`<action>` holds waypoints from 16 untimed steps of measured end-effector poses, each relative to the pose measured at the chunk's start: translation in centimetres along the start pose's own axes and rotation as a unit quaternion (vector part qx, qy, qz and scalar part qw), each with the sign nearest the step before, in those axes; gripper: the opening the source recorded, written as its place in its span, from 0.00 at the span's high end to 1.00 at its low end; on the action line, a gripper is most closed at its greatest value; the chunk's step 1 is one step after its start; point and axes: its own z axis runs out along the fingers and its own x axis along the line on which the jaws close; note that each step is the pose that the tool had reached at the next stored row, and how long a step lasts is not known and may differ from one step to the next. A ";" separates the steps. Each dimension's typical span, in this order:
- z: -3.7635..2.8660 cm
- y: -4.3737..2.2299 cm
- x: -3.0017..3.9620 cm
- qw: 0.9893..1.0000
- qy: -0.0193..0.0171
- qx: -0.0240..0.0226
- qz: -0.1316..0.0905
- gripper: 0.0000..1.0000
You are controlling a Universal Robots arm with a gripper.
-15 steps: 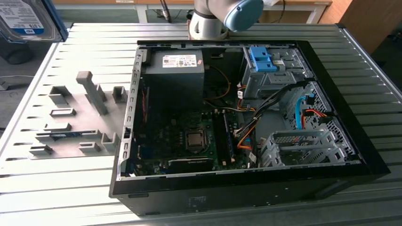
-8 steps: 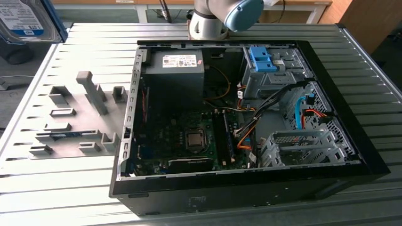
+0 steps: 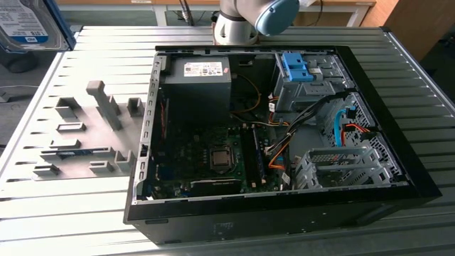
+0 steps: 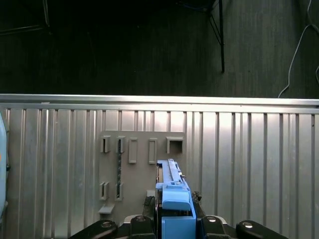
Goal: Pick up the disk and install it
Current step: 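Pick up the disk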
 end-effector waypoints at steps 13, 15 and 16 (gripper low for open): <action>-0.02 -1.34 0.68 1.000 0.000 0.000 0.000 0.63; -0.03 -1.84 0.68 1.000 0.000 0.000 0.000 0.63; -0.03 -2.09 0.68 1.000 0.000 0.000 0.000 0.63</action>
